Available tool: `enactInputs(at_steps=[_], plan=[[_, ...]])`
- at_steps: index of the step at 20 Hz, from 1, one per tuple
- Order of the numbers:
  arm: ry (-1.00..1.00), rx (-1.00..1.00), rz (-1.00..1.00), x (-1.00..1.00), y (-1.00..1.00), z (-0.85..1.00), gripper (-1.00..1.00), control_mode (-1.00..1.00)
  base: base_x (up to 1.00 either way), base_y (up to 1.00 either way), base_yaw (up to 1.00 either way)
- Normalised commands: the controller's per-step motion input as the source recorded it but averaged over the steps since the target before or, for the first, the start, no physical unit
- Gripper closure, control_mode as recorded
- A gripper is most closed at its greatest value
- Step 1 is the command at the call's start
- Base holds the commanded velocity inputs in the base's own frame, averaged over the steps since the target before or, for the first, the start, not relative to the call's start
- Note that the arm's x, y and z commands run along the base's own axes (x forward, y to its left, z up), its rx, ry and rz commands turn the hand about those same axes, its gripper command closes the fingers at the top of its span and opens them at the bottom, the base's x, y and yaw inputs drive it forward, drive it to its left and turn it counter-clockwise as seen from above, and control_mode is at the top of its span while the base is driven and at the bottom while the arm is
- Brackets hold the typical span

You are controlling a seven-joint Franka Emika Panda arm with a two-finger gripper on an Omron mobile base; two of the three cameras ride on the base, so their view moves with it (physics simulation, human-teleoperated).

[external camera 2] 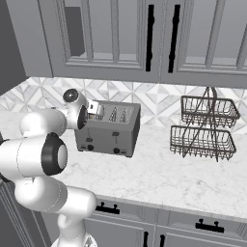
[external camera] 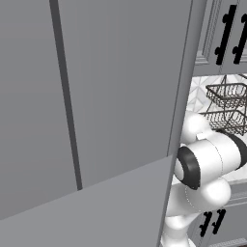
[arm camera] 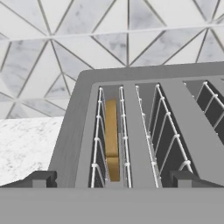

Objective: Start the toaster. Once the lever pops up, take the bread to the plate on the dining counter.

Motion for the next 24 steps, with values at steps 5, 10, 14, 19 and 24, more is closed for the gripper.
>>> enactInputs(at_steps=[5, 10, 14, 19, 24], plan=[[0.0, 0.0, 0.0, 0.0, 0.0, 0.0, -1.0, -1.0, 0.0, 0.0, 0.0], [0.0, 0.0, 0.0, 0.0, 0.0, 0.0, -1.0, -1.0, 0.0, 0.0, 0.0], [0.0, 0.0, 0.0, 0.0, 0.0, 0.0, -1.0, -1.0, 0.0, 0.0, 0.0], [0.0, 0.0, 0.0, 0.0, 0.0, 0.0, -1.0, -1.0, 0.0, 0.0, 0.0], [0.0, 0.0, 0.0, 0.0, 0.0, 0.0, -1.0, -1.0, 0.0, 0.0, 0.0]])
